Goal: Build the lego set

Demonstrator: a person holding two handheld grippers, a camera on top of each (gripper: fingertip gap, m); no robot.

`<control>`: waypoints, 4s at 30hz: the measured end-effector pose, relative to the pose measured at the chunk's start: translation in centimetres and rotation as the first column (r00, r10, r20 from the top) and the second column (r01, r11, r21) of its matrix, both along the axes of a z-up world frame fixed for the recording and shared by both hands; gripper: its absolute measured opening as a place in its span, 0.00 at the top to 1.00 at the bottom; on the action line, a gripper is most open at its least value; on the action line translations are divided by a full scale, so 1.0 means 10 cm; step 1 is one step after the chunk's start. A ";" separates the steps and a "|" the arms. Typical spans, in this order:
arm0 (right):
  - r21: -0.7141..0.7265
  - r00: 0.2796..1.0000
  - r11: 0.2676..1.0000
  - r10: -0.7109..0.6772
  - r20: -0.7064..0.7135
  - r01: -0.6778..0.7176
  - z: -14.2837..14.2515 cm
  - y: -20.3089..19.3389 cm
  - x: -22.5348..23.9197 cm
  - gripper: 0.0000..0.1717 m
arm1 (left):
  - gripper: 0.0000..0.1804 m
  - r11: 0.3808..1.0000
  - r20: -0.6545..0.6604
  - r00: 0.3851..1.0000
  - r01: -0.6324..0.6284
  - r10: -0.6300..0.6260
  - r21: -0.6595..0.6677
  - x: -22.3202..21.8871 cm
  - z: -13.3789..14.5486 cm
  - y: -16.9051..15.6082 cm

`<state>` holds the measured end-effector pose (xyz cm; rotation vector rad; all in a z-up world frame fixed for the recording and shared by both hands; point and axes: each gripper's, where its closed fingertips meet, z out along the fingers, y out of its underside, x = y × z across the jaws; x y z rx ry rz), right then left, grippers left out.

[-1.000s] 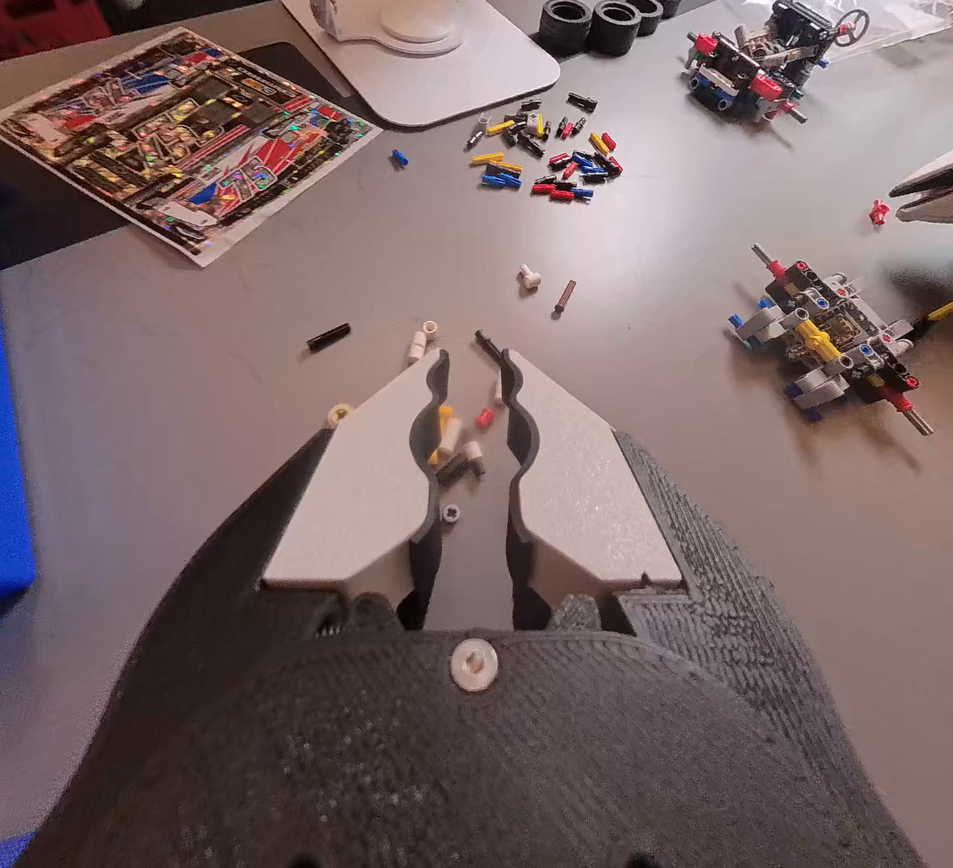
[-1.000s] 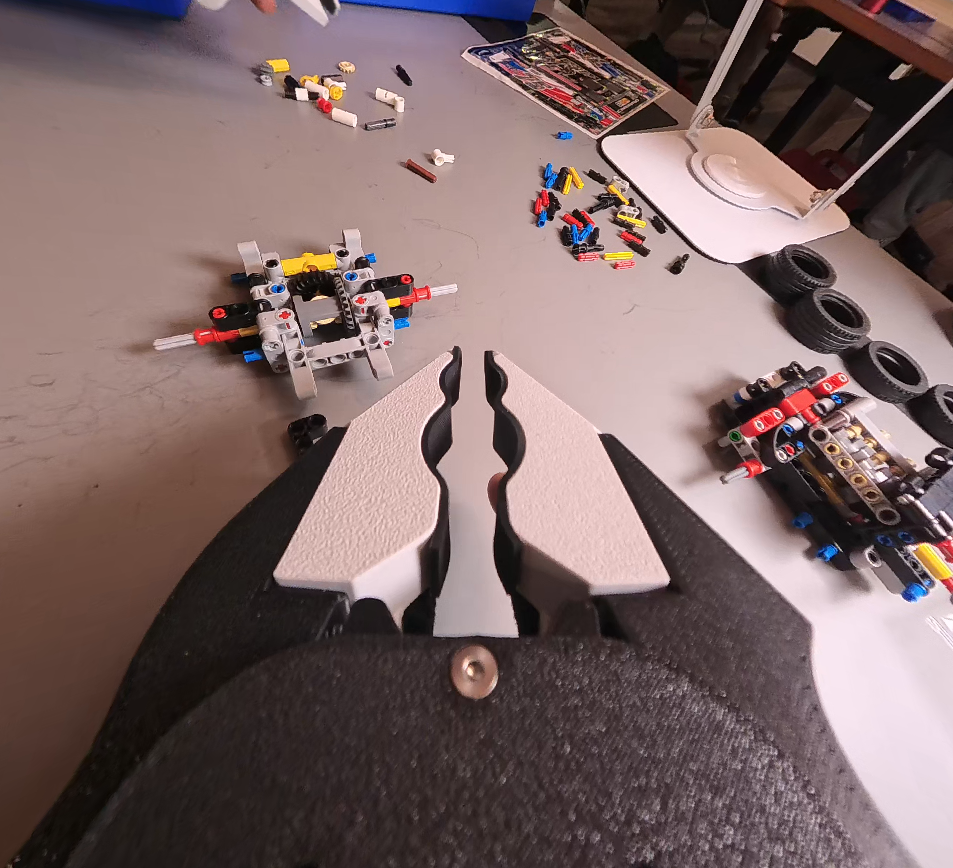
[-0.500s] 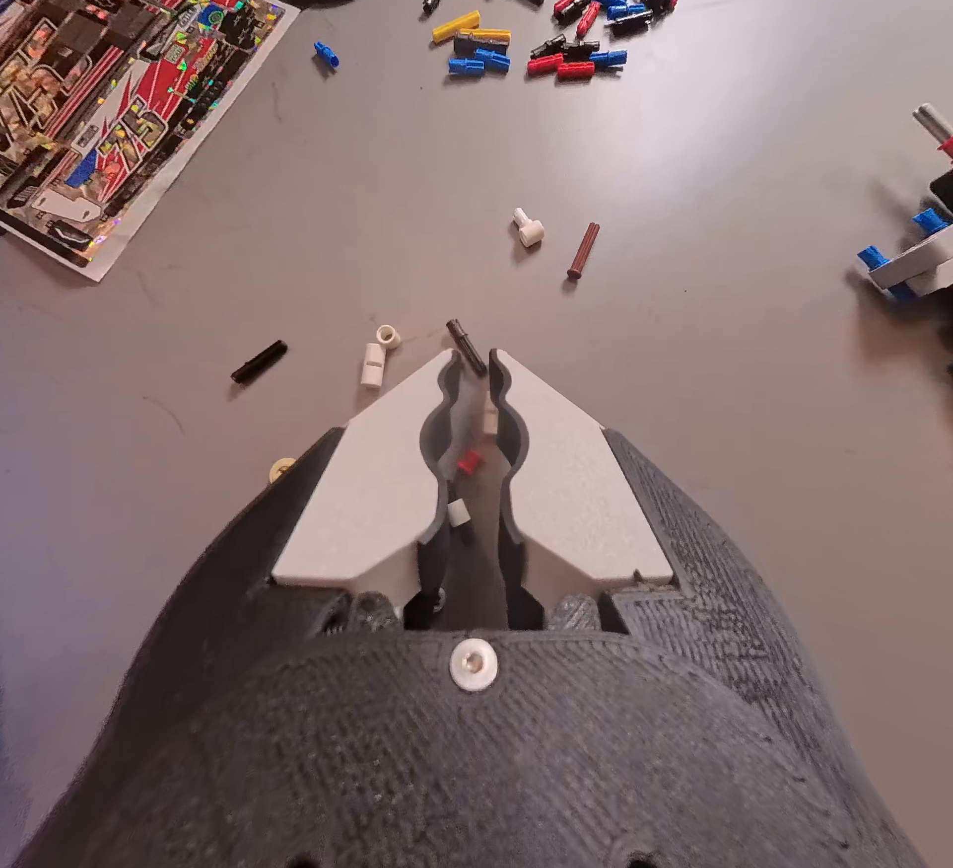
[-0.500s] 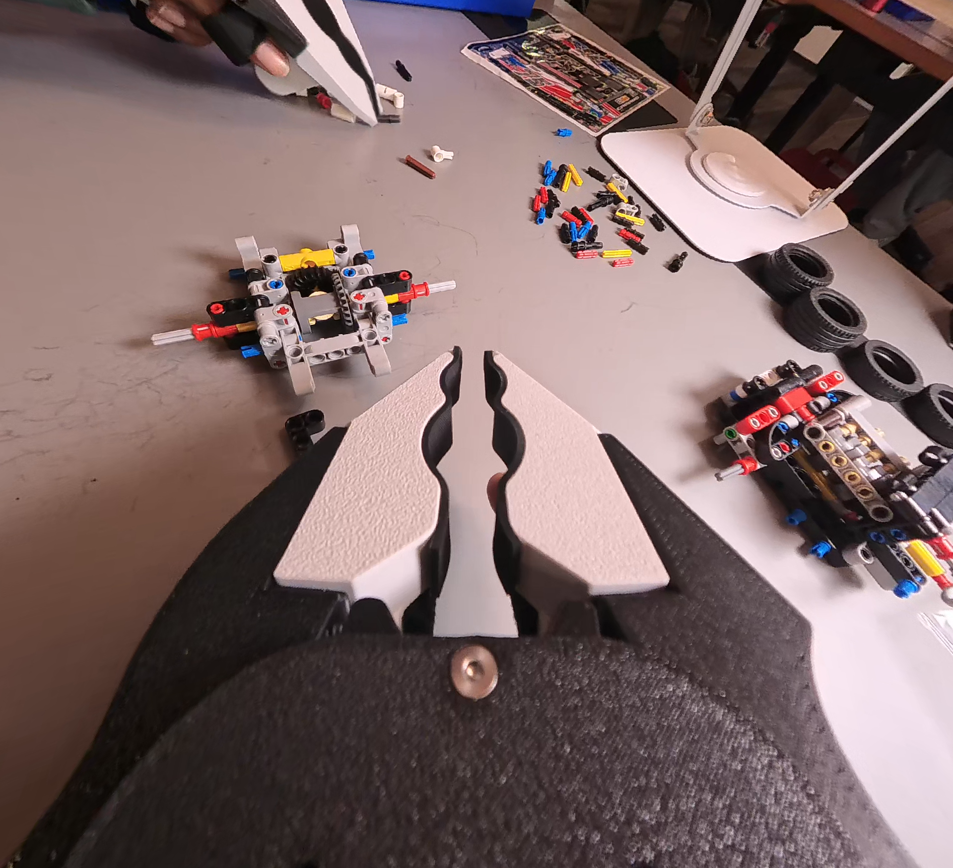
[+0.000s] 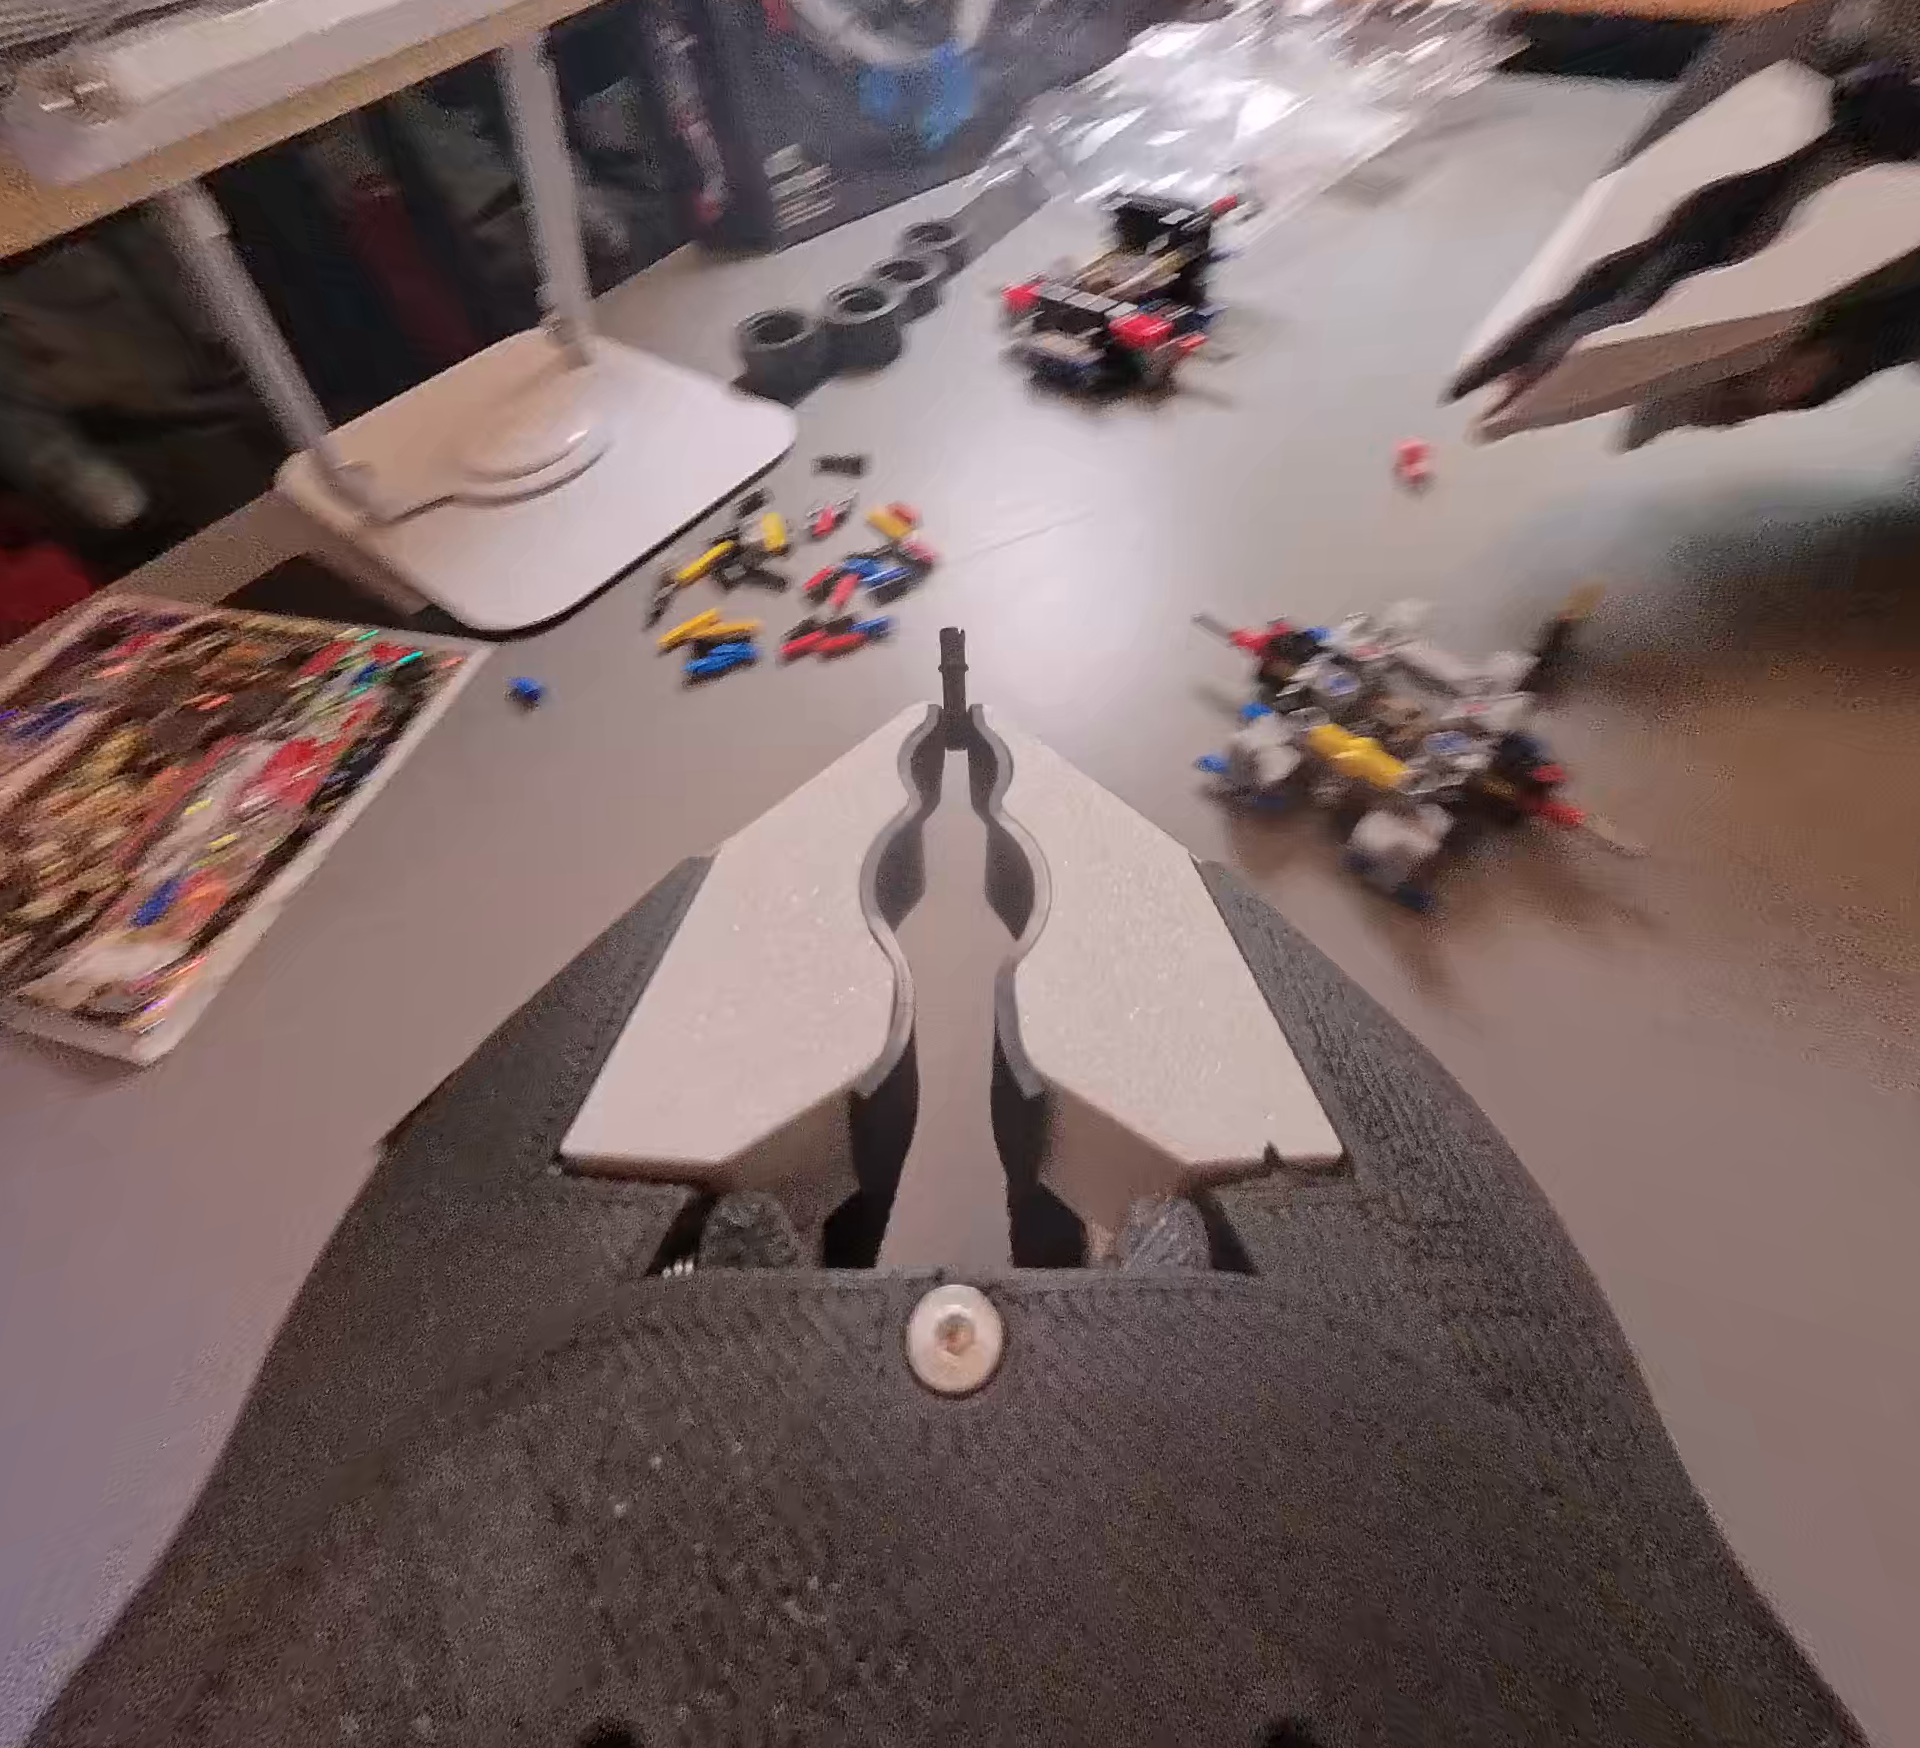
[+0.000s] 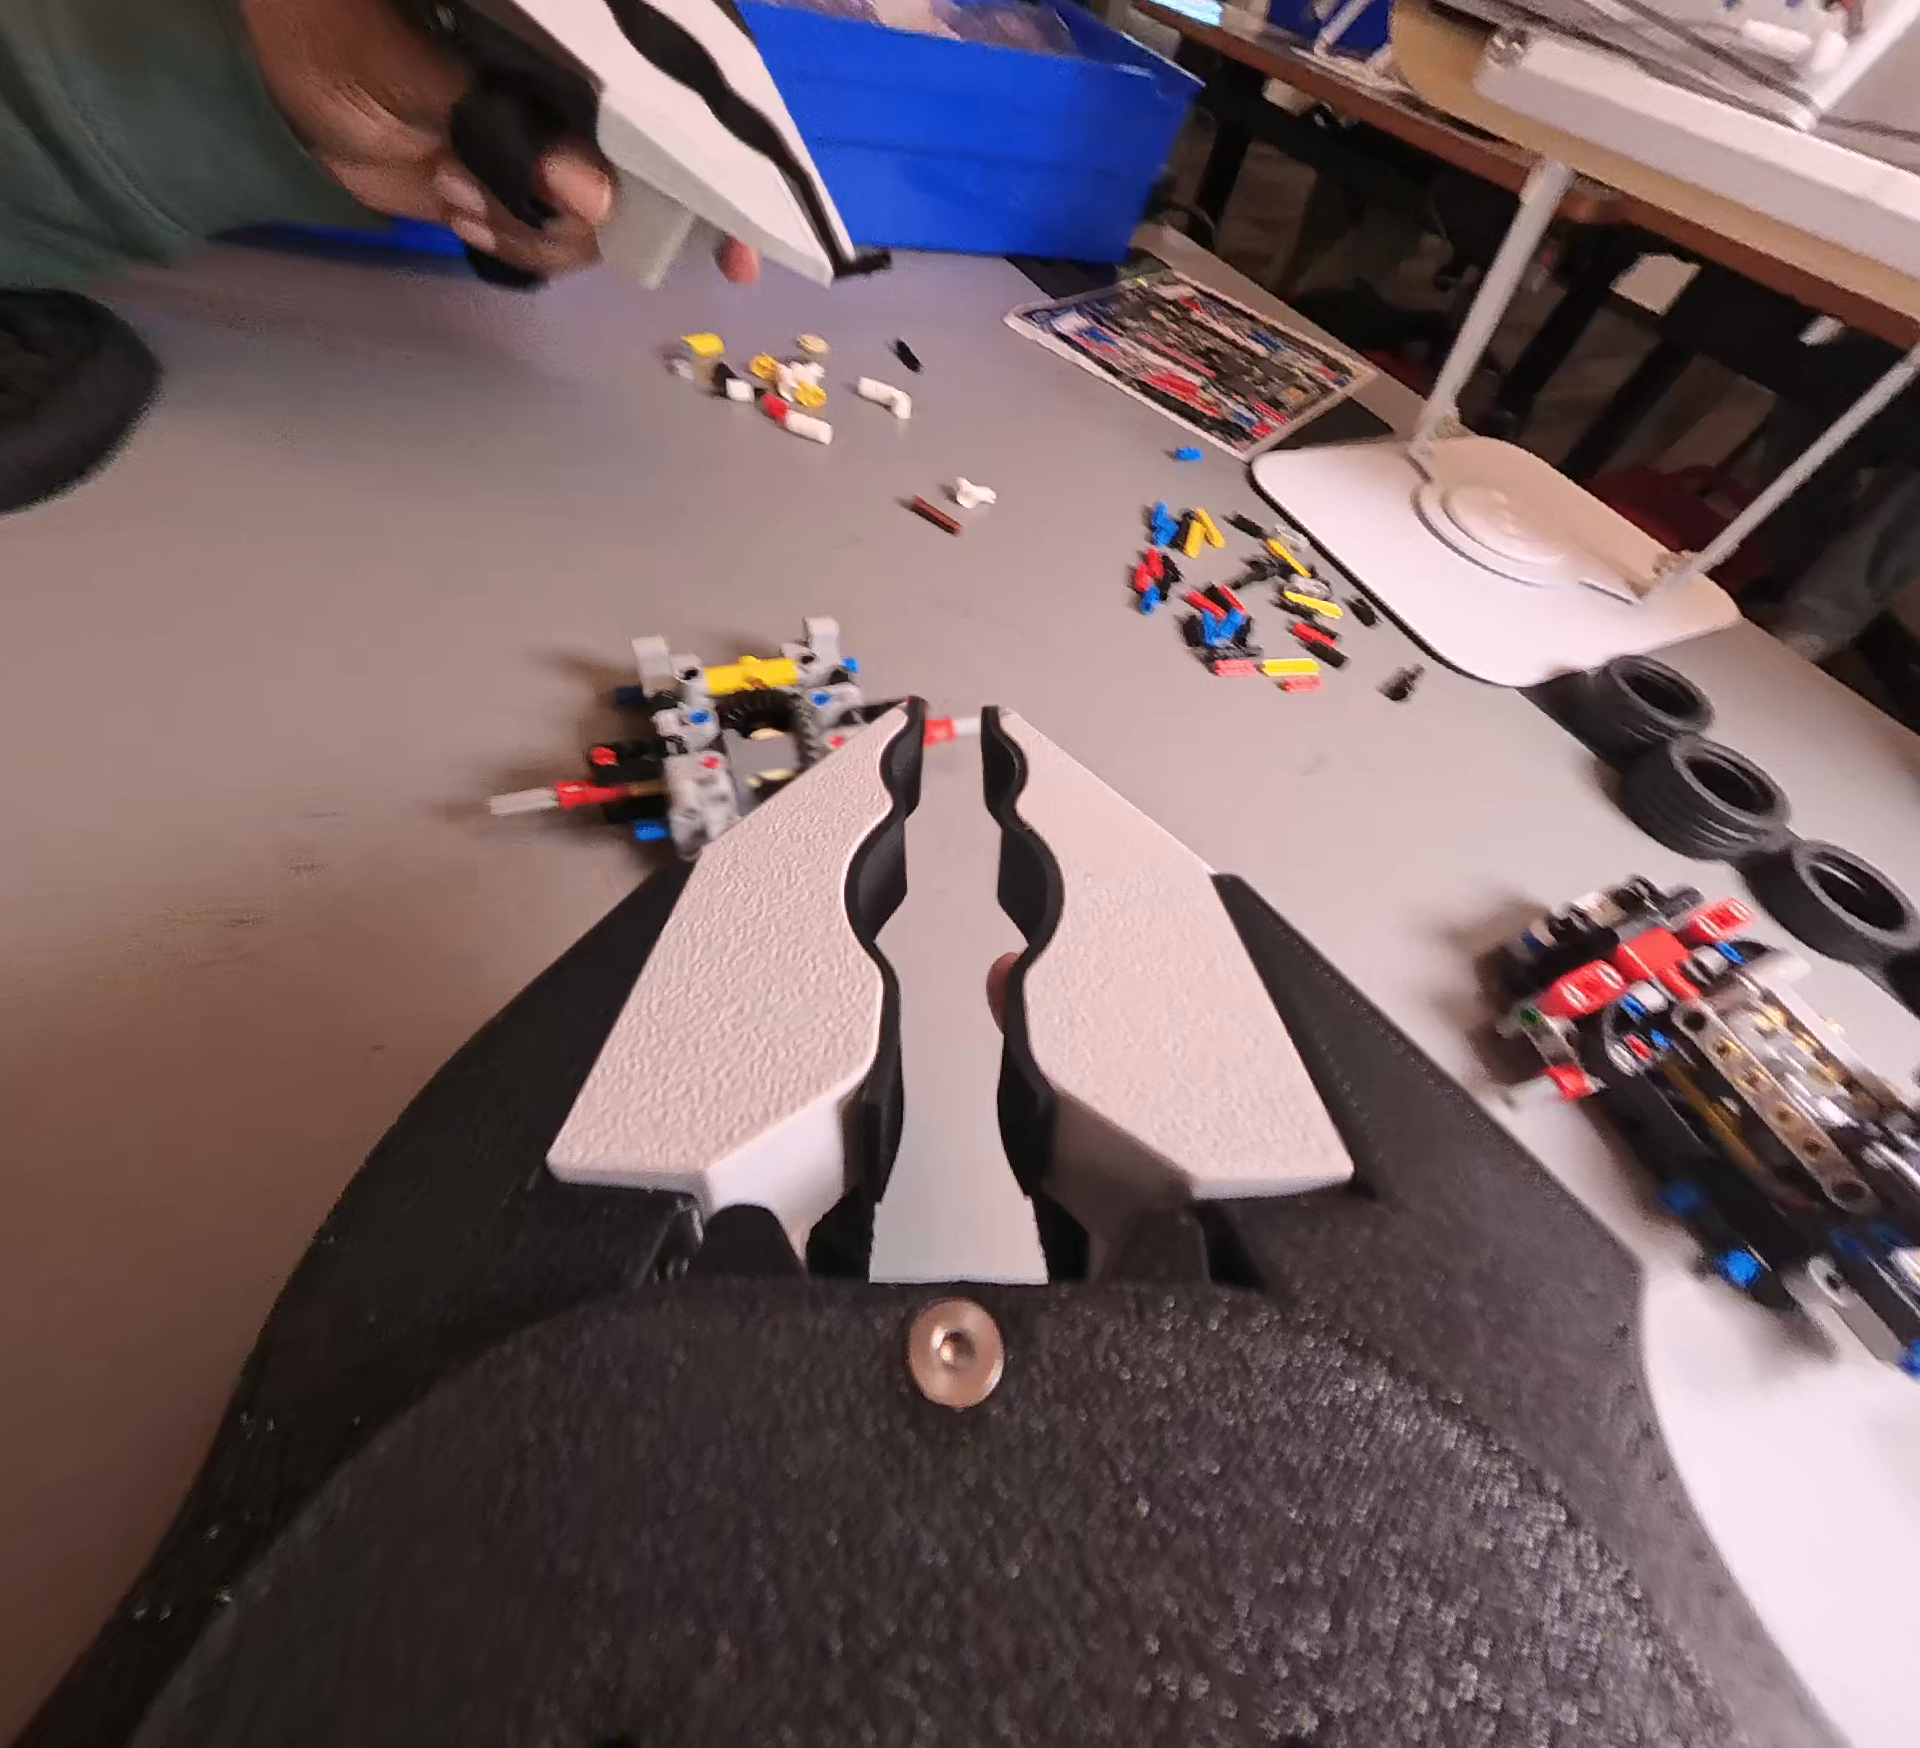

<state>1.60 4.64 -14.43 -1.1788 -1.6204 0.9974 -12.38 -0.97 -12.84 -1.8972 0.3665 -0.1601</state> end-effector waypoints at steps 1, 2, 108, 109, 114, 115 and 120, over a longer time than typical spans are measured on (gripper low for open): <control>-0.013 0.999 0.999 0.039 -0.018 -0.039 0.03 -0.09 0.00 0.94 | 0.99 0.995 0.074 0.992 0.097 -0.098 0.024 0.23 0.05 -0.04; -0.024 0.996 0.996 0.081 -0.037 -0.082 0.06 -0.19 -0.01 0.93 | 0.99 0.981 0.146 0.970 0.190 -0.194 0.043 0.46 0.07 -0.09; -0.112 0.787 0.888 0.449 0.424 -0.446 -0.54 -0.70 0.59 0.98 | 0.88 0.886 -0.274 0.848 0.395 -0.454 -0.243 1.91 -0.79 -0.34; -0.092 0.800 0.903 0.416 0.432 -0.419 -0.55 -0.61 0.58 0.98 | 0.88 0.901 -0.303 0.852 0.368 -0.426 -0.232 1.89 -0.79 -0.29; -0.040 0.845 0.949 0.298 0.444 -0.313 -0.58 -0.28 0.56 0.98 | 0.90 0.909 -0.362 0.840 0.324 -0.403 -0.261 1.94 -0.87 -0.16; -0.038 0.846 0.951 0.291 0.446 -0.307 -0.59 -0.26 0.56 0.98 | 0.91 0.910 -0.363 0.842 0.316 -0.399 -0.267 1.95 -0.89 -0.14; -0.040 0.849 0.952 0.289 0.443 -0.303 -0.60 -0.25 0.55 0.98 | 0.96 0.909 -0.340 0.854 0.303 -0.393 -0.287 1.96 -0.90 -0.09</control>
